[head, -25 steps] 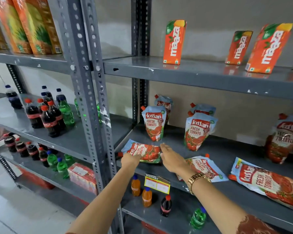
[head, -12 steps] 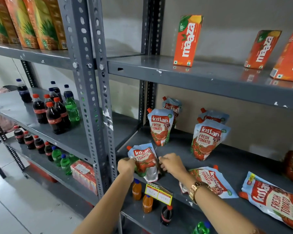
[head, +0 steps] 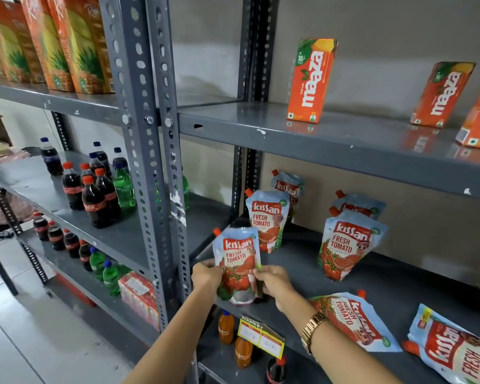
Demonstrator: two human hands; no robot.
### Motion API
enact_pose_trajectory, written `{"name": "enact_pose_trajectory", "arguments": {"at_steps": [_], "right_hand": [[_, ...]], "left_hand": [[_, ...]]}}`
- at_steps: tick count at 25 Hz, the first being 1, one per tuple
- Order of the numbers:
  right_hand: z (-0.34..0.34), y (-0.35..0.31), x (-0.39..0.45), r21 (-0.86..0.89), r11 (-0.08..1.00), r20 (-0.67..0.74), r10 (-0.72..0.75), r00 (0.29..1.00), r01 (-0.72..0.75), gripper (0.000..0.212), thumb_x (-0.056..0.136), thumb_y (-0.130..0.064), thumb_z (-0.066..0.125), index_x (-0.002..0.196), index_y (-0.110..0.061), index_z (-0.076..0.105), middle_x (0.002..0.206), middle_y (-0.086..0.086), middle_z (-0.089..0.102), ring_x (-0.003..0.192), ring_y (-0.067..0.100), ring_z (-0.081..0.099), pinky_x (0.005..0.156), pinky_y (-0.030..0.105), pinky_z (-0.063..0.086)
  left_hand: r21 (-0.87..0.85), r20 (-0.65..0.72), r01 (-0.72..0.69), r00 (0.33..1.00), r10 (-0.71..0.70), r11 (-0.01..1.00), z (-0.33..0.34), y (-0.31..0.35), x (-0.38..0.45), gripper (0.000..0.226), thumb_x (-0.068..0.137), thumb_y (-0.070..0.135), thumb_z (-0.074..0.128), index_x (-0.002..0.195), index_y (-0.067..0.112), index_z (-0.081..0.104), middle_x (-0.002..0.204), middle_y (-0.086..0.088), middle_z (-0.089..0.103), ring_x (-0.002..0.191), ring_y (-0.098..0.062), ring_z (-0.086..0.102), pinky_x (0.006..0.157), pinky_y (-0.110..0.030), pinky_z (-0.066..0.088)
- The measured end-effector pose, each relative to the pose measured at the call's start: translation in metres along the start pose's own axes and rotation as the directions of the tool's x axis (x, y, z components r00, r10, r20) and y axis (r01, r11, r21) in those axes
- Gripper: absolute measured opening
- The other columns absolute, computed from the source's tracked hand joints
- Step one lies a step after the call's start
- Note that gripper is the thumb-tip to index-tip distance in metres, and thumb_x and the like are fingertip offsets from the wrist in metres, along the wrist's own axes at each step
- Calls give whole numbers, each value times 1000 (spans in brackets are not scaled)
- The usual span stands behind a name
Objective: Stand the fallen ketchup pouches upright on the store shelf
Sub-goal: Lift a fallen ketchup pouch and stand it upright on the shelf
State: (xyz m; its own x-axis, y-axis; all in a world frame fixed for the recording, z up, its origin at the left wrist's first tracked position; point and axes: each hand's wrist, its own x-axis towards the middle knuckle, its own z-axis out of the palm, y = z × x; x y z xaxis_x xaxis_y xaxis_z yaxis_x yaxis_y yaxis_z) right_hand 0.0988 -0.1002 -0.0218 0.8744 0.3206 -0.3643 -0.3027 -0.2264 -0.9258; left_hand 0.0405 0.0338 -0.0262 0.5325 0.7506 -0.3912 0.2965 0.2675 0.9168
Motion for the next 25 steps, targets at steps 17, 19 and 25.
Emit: {"name": "enact_pose_trajectory", "arguments": {"at_steps": [17, 19, 25], "right_hand": [[18, 11, 14, -405, 865, -128, -374, 919, 296, 11, 84, -4, 59, 92, -8, 66, 93, 10, 73, 91, 22, 67, 76, 23, 47], [10, 9, 10, -370, 897, -226, -341, 913, 243, 13, 84, -3, 59, 91, -8, 68, 93, 10, 73, 90, 22, 66, 76, 22, 46], [-21, -3, -9, -236, 957, -446, -262, 856, 170, 14, 83, -1, 58, 90, -6, 70, 98, 15, 73, 94, 28, 65, 81, 29, 47]], "left_hand": [[60, -19, -191, 981, 193, 980, 1, -1, 15, 36, 96, 17, 42, 130, 7, 48, 129, -18, 58, 117, -33, 55, 95, -38, 45], [107, -55, -98, 993, 104, 990, 4, -4, 8, 36, 95, 20, 42, 127, 4, 49, 127, -20, 59, 115, -35, 56, 95, -39, 45], [28, -98, 152, 984, -149, 988, 16, -6, -22, 51, 87, 17, 53, 131, -6, 42, 134, -25, 50, 120, -40, 50, 101, -43, 44]]}}
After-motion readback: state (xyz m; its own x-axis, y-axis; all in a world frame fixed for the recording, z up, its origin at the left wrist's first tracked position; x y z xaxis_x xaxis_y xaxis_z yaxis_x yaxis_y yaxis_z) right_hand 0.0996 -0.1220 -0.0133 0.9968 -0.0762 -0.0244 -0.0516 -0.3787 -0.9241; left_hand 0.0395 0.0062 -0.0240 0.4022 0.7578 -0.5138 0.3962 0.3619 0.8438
